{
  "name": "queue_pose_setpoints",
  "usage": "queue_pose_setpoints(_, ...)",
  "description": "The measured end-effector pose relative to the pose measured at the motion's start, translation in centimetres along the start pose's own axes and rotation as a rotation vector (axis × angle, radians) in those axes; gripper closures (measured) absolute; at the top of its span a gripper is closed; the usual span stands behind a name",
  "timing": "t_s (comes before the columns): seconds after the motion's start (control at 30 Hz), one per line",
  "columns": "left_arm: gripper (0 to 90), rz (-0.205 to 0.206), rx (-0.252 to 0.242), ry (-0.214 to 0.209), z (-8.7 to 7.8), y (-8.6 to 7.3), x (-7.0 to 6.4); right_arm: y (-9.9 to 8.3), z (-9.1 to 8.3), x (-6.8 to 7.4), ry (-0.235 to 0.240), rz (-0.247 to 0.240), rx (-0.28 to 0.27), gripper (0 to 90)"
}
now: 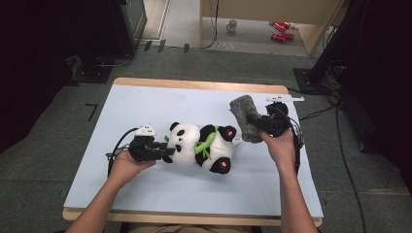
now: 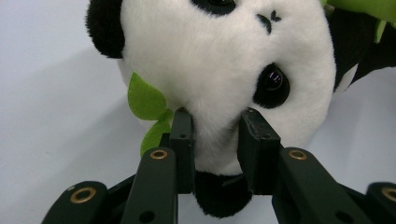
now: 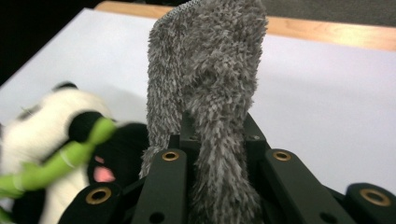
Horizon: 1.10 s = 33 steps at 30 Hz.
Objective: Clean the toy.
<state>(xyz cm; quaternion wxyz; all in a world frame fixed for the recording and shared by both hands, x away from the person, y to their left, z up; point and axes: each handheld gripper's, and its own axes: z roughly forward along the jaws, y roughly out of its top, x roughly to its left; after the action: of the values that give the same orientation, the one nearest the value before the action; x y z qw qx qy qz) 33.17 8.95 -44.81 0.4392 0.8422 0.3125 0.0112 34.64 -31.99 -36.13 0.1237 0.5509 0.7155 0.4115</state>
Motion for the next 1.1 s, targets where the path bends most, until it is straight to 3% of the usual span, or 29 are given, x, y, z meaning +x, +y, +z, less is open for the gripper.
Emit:
queue_pose_setpoints(0.1,69.0,-0.007,0.001,0.006,0.0,0.0,-0.4,1.0,-1.0,1.4,0.026,-0.007,-0.021,77.4)
queue_pose_setpoints(0.2,68.7,-0.014,-0.013,0.013,0.1,0.0,-0.9,1.8,-1.2,3.5,0.051,-0.055,-0.017,77.2)
queue_pose_setpoints(0.23,68.1,-0.023,-0.015,0.015,0.1,0.0,-1.0,2.2,-0.6,5.2,0.077,-0.088,-0.006,77.2)
queue_pose_setpoints(0.27,68.1,-0.028,-0.015,0.017,0.1,0.0,-1.0,2.2,-0.6,5.2,0.077,-0.088,-0.006,77.2)
queue_pose_setpoints(0.33,67.7,-0.031,-0.015,0.02,0.1,-0.1,-1.2,2.4,0.0,6.3,0.102,-0.109,0.004,77.2)
queue_pose_setpoints(0.37,67.8,-0.028,-0.015,0.022,0.1,-0.1,-1.2,2.6,0.9,7.6,0.135,-0.123,0.02,77.1)
queue_pose_setpoints(0.43,67.8,-0.019,-0.022,0.031,0.2,-0.1,-1.3,2.7,1.3,8.1,0.147,-0.124,0.029,77.0)
queue_pose_setpoints(0.57,68.3,-0.027,-0.039,0.048,0.3,-0.2,-1.9,3.0,3.3,11.3,0.205,-0.192,0.061,76.9)
queue_pose_setpoints(0.77,68.6,-0.02,-0.053,0.059,0.5,-0.3,-3.0,2.7,6.2,13.5,0.265,-0.236,0.123,76.9)
queue_pose_setpoints(1.1,68.8,-0.023,-0.047,0.089,0.7,-0.9,-3.1,1.5,10.0,15.4,0.295,-0.263,0.204,77.0)
